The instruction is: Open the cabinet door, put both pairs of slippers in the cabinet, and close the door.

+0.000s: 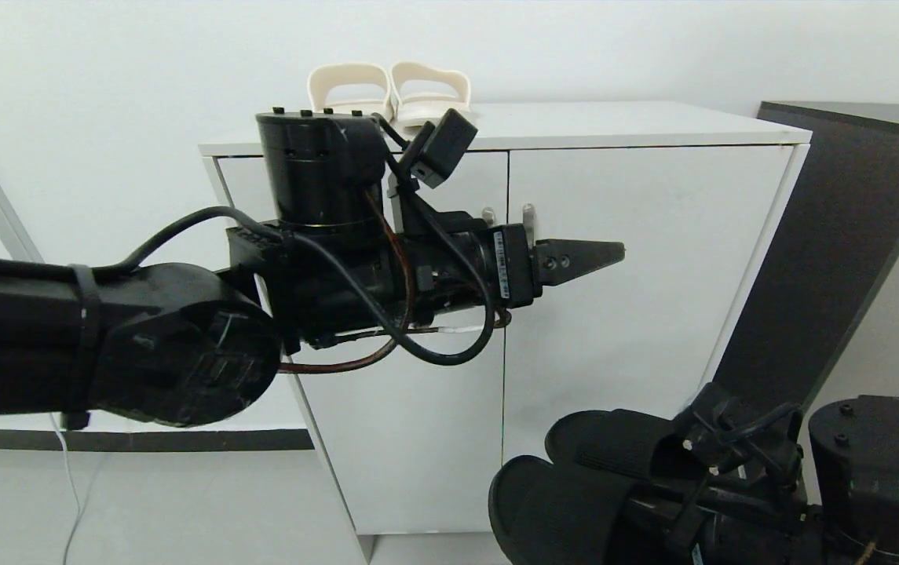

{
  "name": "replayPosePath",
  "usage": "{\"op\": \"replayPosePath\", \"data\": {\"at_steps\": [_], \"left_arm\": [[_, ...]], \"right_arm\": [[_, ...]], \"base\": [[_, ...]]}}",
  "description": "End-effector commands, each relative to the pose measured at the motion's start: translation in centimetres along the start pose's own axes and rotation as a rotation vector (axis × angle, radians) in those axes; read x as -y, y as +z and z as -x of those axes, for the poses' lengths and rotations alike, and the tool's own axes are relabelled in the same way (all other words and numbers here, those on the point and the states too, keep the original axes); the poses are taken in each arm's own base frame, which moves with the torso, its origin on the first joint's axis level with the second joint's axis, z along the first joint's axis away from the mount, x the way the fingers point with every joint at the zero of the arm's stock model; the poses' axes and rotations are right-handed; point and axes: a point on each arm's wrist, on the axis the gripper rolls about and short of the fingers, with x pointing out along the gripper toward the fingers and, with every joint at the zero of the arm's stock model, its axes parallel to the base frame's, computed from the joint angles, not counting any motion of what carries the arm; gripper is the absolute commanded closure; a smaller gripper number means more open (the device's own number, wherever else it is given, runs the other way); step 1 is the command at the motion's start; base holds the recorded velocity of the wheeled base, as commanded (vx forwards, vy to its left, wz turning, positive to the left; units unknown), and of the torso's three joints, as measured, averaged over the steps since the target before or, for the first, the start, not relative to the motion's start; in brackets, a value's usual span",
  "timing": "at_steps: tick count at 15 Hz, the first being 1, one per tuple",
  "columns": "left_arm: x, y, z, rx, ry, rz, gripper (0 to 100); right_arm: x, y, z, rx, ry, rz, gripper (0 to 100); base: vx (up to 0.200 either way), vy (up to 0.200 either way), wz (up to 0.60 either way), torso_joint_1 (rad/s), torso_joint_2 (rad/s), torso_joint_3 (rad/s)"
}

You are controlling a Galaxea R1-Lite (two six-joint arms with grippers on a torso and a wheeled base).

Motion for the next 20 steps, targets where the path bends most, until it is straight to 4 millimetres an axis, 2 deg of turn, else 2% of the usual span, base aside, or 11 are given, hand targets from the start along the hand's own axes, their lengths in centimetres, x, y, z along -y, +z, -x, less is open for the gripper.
{"op": "replayPosePath", "data": {"at_steps": [1, 11, 20], "left_arm": [[-0.7, -0.3, -1.1, -0.005, 0.013, 0.004, 0], [-3.5, 0.2, -0.5, 0.036, 0.154, 0.011, 0], [-5.1, -0.2, -2.4, 0.042, 0.2, 0.01, 0]], "right_arm": [[0.0, 0.0, -0.1, -0.002, 0.0, 0.001, 100], [0.0, -0.1, 0.0, -0.002, -0.008, 0.001, 100], [0.1, -0.2, 0.1, -0.007, -0.006, 0.002, 100]], "base": [[0.0, 0.0, 0.0, 0.0, 0.0, 0.0], [0.0, 0.0, 0.0, 0.0, 0.0, 0.0], [0.0, 0.0, 0.0, 0.0, 0.0, 0.0]]}}
